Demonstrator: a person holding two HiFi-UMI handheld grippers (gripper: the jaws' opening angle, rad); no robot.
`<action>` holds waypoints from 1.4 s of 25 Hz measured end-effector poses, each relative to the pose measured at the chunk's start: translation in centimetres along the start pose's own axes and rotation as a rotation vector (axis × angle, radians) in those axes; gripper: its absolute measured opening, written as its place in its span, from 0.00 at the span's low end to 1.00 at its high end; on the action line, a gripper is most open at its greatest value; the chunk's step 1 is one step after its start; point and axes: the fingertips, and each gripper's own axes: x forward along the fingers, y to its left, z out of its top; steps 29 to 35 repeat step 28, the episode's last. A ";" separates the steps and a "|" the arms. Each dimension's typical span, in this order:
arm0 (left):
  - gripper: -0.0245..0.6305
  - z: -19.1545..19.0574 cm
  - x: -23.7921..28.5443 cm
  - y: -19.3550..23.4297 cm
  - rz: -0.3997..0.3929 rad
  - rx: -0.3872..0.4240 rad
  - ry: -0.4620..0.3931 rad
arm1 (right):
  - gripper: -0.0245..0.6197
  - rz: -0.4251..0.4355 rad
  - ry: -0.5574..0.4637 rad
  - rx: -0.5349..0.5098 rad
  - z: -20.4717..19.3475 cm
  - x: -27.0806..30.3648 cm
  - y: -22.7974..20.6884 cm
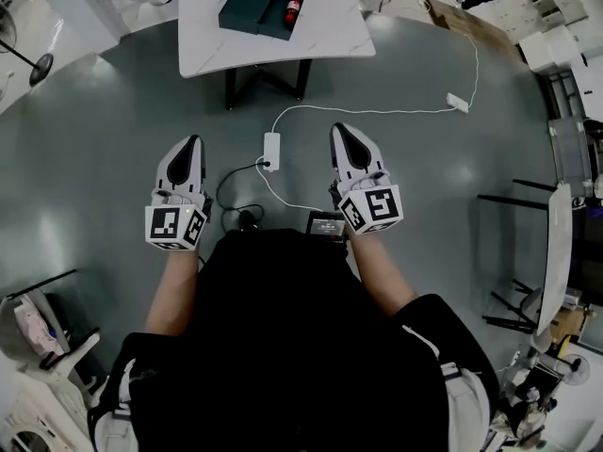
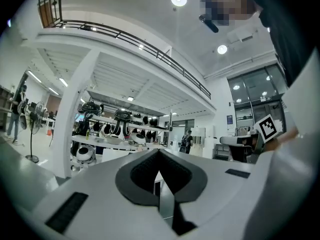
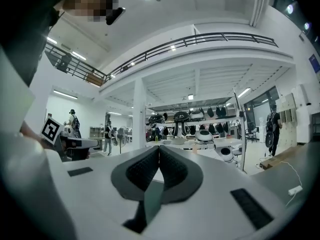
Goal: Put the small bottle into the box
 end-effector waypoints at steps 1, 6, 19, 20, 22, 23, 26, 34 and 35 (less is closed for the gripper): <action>0.06 0.2 -0.3 -0.8 0.005 0.005 -0.002 | 0.09 0.016 -0.008 0.002 0.1 -0.6 -0.2; 0.06 -0.2 -0.5 -6.1 -0.035 -0.008 0.032 | 0.09 0.058 -0.025 0.022 0.0 -5.6 -2.5; 0.06 -3.0 -3.0 -15.6 -0.118 -0.034 0.119 | 0.09 0.041 0.019 0.126 -4.8 -13.8 -6.0; 0.06 -2.8 -2.9 -15.6 -0.127 -0.032 0.118 | 0.09 0.047 0.010 0.116 -4.5 -13.6 -5.9; 0.06 -2.4 -2.7 -15.3 -0.144 -0.022 0.108 | 0.09 0.049 -0.010 0.099 -3.7 -13.2 -5.6; 0.06 -2.4 -2.7 -15.0 -0.147 -0.018 0.103 | 0.09 0.047 -0.016 0.095 -3.4 -13.0 -5.5; 0.06 -2.4 -2.6 -14.2 -0.152 -0.013 0.098 | 0.09 0.029 -0.024 0.089 -2.1 -12.8 -4.9; 0.06 -2.0 -2.7 -13.9 -0.164 -0.017 0.095 | 0.09 0.011 -0.027 0.099 -1.4 -13.0 -4.5; 0.06 -2.0 -2.7 -13.9 -0.164 -0.017 0.095 | 0.09 0.011 -0.027 0.099 -1.4 -13.0 -4.5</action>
